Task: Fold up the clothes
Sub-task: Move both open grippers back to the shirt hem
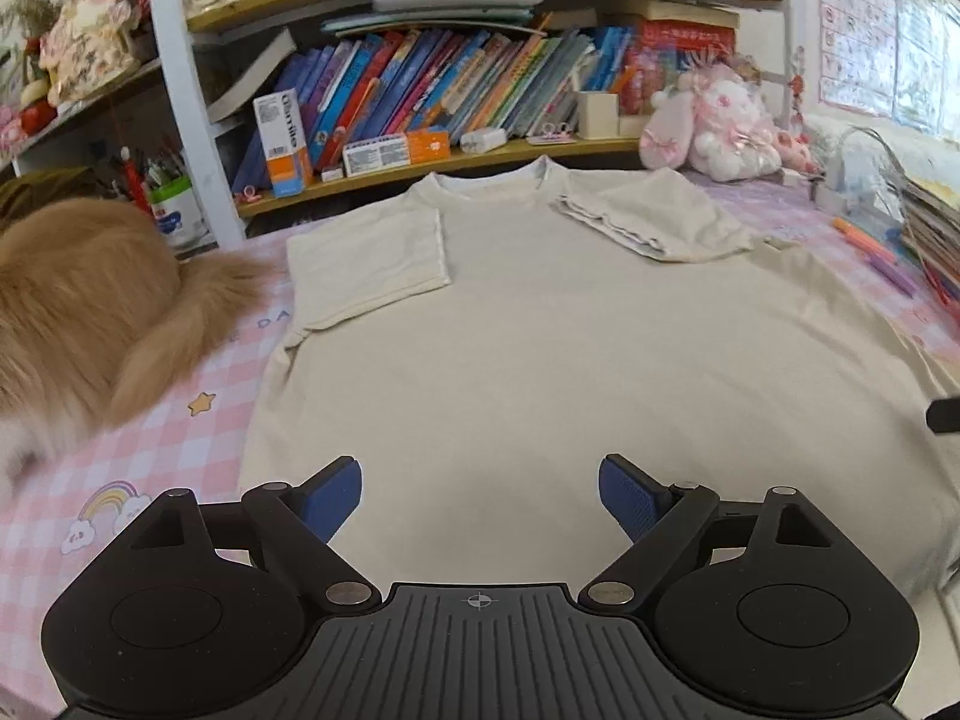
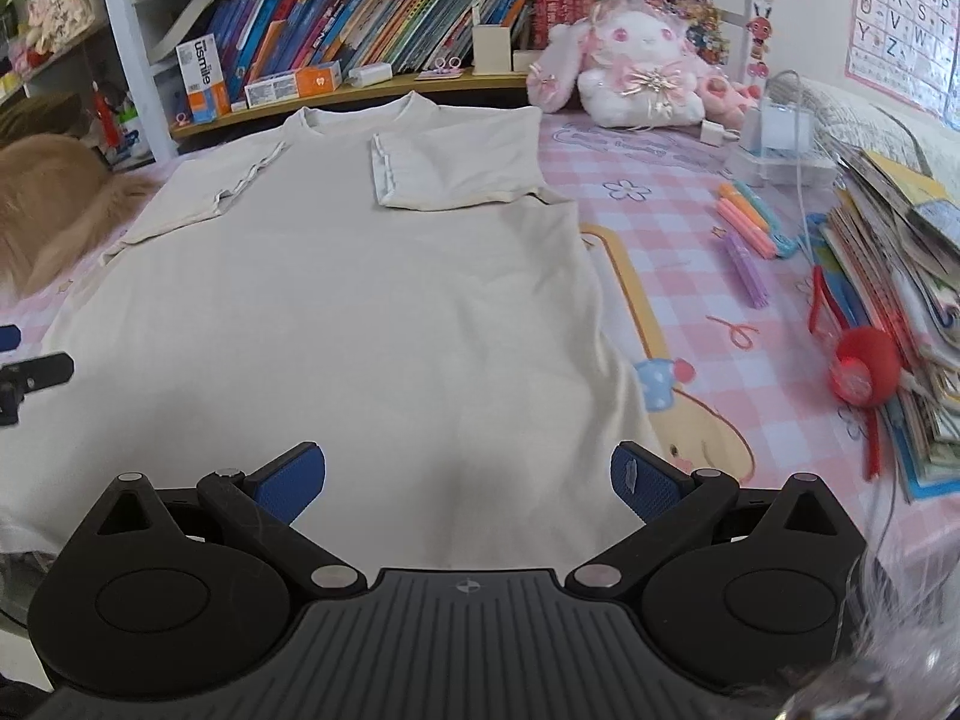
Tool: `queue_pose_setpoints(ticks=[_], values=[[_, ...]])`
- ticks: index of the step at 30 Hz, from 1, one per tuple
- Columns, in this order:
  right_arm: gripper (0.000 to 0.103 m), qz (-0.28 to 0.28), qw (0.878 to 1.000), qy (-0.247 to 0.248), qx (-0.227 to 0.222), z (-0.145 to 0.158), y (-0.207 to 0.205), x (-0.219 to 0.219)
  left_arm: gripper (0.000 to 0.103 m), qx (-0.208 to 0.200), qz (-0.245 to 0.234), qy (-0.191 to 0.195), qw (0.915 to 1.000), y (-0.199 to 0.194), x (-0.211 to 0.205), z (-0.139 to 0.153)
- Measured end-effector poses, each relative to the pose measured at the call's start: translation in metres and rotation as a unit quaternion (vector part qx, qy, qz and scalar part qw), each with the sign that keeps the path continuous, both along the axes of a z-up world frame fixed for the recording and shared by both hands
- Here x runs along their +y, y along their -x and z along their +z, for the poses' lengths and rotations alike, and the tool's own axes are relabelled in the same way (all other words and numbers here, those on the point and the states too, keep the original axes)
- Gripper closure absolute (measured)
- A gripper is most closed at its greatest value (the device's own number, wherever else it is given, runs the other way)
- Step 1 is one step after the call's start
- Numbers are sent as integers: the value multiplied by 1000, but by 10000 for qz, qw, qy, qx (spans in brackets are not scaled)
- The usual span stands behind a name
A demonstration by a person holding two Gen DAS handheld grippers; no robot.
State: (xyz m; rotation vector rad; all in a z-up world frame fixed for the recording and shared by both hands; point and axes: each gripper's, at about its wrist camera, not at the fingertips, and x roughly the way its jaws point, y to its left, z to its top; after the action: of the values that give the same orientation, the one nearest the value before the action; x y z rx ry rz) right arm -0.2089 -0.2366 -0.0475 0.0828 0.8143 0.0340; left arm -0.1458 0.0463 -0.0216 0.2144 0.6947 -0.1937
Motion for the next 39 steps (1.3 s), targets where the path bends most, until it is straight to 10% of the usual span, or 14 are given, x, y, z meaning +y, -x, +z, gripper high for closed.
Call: queue_pose_setpoints(ticks=[39], values=[[0, 84, 9990, -334, 270, -17, 79, -14, 14, 135, 1105, 272, 9934, 101, 22, -1]])
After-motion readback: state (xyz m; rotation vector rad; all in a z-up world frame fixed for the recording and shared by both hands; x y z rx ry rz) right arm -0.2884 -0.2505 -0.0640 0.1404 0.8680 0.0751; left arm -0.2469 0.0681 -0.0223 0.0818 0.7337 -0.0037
